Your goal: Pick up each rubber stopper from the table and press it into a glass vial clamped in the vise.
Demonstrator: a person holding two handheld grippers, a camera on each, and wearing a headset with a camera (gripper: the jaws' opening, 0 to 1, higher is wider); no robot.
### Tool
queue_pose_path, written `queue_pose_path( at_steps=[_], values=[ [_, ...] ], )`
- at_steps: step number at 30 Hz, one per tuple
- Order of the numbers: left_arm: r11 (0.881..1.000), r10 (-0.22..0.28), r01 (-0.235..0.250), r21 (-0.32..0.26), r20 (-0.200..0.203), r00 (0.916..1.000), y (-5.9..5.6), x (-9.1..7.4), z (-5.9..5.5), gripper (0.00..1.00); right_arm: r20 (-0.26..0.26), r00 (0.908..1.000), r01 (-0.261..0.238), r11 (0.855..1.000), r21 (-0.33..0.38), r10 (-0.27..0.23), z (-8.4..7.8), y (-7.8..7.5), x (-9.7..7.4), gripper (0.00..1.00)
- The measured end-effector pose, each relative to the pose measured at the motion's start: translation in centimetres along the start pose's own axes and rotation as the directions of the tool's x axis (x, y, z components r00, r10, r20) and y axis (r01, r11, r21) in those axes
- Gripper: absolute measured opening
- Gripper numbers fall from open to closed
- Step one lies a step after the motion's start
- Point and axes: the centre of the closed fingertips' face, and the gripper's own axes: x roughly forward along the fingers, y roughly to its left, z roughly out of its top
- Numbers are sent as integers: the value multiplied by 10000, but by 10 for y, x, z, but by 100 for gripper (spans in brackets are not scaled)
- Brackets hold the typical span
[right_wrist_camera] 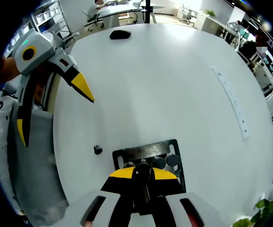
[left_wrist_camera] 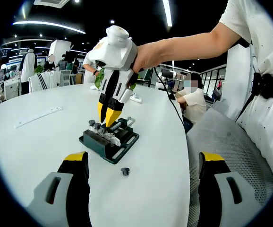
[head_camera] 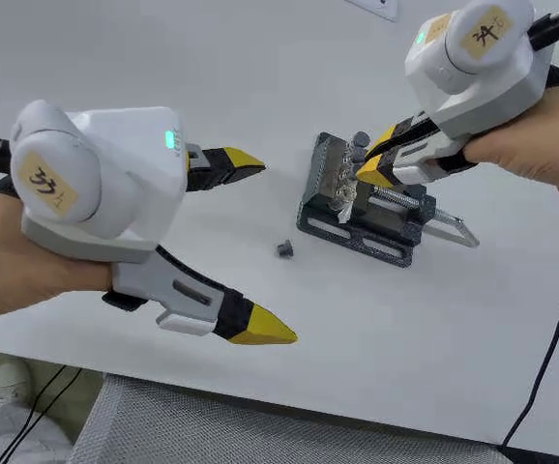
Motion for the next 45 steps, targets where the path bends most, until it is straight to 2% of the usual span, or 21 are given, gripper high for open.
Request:
queue_pose_path(
  at_steps=[9,25,45],
  values=[
    [10000,-1,1,-39,-12,10000,0,0,-1,97,57,10000,-9,10000,20,9,-1,0,1,3],
    [9999,3,-3,-148,-5,10000,0,2,-2,96,54,9998,-196,9998,104,196,-2,1,6,2],
    [9998,58,-56,-184,127,9999,3,1,0,96,-283,9991,-334,9994,-128,330,-1,-1,8,3]
  ],
)
